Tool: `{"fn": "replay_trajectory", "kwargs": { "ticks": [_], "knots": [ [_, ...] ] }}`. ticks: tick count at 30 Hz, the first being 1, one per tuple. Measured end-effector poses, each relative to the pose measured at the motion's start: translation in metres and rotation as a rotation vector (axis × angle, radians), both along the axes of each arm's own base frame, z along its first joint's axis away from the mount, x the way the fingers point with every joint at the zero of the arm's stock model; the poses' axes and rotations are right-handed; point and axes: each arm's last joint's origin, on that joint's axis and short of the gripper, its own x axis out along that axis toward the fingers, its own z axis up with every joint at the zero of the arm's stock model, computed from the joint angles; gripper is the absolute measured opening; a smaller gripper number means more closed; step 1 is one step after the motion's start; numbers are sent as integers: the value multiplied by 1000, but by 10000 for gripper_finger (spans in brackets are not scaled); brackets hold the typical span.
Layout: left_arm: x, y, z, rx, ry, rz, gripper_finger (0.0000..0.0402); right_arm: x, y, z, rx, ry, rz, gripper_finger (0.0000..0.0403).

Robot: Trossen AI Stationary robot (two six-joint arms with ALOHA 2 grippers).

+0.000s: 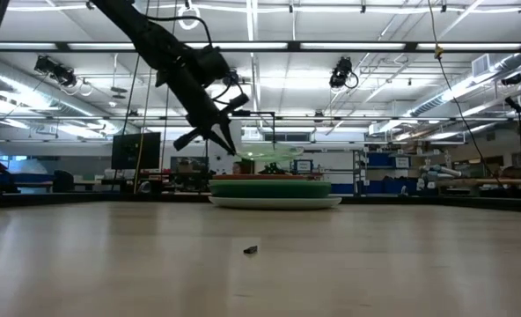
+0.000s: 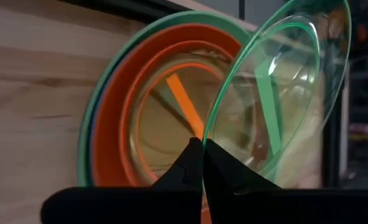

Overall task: Stack plastic plates
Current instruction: Stack the light green transparent plate on top of the orange transparent plate

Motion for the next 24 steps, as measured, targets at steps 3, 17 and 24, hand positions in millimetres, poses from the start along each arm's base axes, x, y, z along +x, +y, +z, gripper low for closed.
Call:
{"fn": "replay_trajectory", "kwargs": {
  "ticks": [3,17,24],
  "knots": [
    [5,-7,-1,-5,1,55,5,-3,3,0,51,-7,-27,164],
    [28,-52,-6,-24,-61,488,13,-41,35,2,55,-133,-62,152],
    [34,-75,-8,-55,-140,686,13,-60,47,2,13,-149,-26,152]
  ]
}}
